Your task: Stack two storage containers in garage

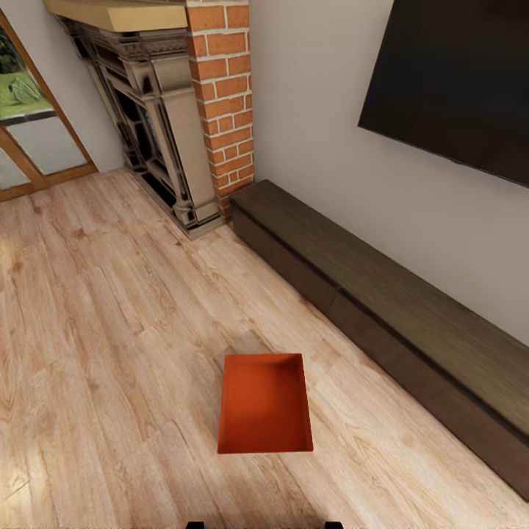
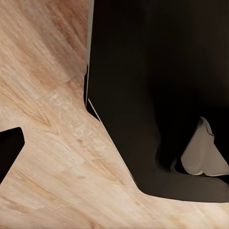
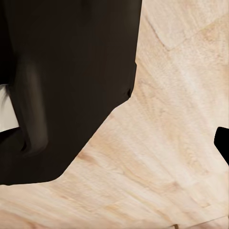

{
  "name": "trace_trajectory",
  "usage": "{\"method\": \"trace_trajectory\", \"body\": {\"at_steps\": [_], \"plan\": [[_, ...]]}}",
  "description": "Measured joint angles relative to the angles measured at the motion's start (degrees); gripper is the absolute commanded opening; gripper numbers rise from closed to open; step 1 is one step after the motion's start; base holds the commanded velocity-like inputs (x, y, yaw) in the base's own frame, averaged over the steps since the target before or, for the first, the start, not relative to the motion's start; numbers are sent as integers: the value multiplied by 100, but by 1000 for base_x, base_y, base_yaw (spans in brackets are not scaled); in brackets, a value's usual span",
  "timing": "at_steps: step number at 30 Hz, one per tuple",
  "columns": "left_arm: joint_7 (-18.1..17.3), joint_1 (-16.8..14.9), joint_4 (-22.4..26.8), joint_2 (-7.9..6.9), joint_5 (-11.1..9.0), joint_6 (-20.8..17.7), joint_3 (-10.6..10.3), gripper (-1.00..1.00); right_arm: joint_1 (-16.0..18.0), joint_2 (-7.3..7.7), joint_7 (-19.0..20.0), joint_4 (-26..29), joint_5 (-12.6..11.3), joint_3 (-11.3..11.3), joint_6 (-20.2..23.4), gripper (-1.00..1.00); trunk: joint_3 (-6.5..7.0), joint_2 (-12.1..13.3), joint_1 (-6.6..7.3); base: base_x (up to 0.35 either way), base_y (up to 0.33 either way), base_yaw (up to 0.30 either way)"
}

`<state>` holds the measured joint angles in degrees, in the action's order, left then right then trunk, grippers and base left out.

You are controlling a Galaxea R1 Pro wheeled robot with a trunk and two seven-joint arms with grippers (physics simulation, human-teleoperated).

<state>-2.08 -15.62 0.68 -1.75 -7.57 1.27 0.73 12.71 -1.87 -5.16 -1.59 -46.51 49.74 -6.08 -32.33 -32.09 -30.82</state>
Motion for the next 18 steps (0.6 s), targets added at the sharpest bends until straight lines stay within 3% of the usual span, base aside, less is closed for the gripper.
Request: {"method": "trace_trajectory", "body": {"at_steps": [18], "plan": [[-3,0,0,0,0,0,3,100,0,0,0,0,0,7,0,100,-163,0,0,0,0,0]]}}
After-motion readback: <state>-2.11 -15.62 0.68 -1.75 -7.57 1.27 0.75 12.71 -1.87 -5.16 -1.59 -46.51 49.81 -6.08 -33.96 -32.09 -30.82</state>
